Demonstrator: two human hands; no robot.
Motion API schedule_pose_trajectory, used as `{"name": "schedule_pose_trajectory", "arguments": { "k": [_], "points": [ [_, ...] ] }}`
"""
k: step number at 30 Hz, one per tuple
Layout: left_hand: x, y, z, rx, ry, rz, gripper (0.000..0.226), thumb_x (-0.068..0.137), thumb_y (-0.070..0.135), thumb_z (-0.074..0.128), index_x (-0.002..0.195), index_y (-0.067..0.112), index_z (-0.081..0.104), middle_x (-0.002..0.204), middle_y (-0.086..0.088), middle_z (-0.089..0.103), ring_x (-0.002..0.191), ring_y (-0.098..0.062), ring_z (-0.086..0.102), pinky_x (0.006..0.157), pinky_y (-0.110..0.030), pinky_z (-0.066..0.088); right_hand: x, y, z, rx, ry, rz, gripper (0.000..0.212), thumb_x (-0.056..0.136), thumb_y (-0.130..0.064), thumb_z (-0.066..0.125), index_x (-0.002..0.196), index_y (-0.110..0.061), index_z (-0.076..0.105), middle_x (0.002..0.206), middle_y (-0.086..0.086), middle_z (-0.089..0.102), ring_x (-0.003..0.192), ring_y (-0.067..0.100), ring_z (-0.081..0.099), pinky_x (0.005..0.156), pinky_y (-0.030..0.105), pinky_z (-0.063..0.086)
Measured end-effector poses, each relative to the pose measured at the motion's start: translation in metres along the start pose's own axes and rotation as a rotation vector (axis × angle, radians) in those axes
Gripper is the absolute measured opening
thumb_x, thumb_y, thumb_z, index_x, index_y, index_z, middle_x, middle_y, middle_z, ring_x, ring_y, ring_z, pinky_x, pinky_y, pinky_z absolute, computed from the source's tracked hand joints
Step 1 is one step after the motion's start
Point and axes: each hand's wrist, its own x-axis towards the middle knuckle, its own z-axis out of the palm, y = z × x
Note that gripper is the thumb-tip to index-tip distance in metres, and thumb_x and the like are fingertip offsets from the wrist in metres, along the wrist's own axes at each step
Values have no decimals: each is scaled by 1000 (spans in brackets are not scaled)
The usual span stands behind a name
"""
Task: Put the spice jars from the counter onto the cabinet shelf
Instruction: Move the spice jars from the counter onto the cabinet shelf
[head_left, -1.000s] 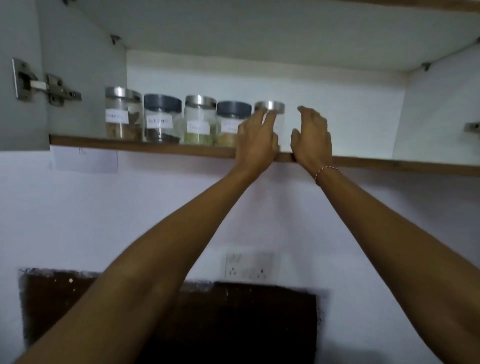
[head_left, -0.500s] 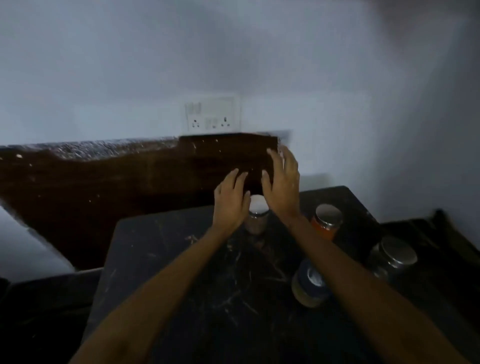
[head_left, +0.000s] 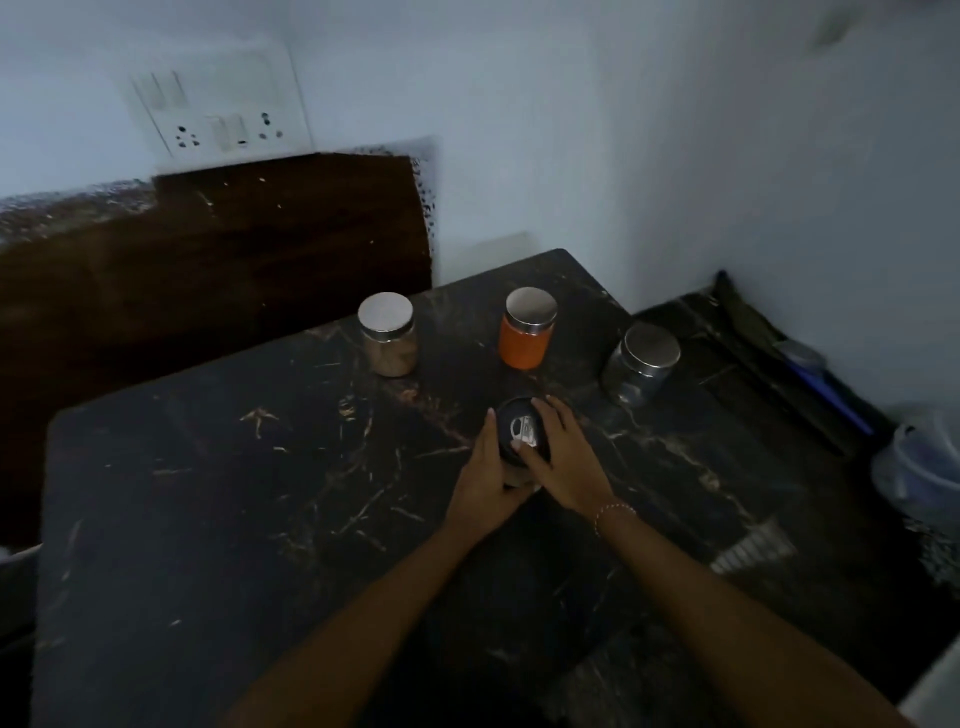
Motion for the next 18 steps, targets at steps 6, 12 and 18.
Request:
{"name": "schedule_pose_trajectory", "arguments": {
  "k": [6, 12, 18],
  "points": [
    [9, 18, -13, -156, 178, -3, 89, 55, 41, 83, 128, 36, 32, 119, 21, 47, 107, 3, 50, 84, -7, 38, 8, -9, -16, 391, 93, 138, 53, 91, -26, 54, 139, -18, 35, 137, 4, 47, 121, 17, 48, 99, 25, 39],
    [14, 54, -59, -561, 195, -43, 53, 73, 38, 72, 118, 38, 44, 123, 6, 49, 104, -9, 52, 78, -25, 46, 20, -42, -47, 827, 66, 131, 15, 92, -39, 48, 105, -38, 54, 102, -21, 53, 100, 6, 53, 81, 26, 45],
    [0, 76, -98, -976, 88, -108, 64, 72, 55, 59, 127, 26, 46, 118, -2, 61, 105, -22, 62, 77, -36, 54, 20, -80, -54, 887, -210, 9, 44, 80, -37, 60, 119, -41, 39, 123, -4, 53, 111, 19, 55, 89, 37, 50]
  ]
}}
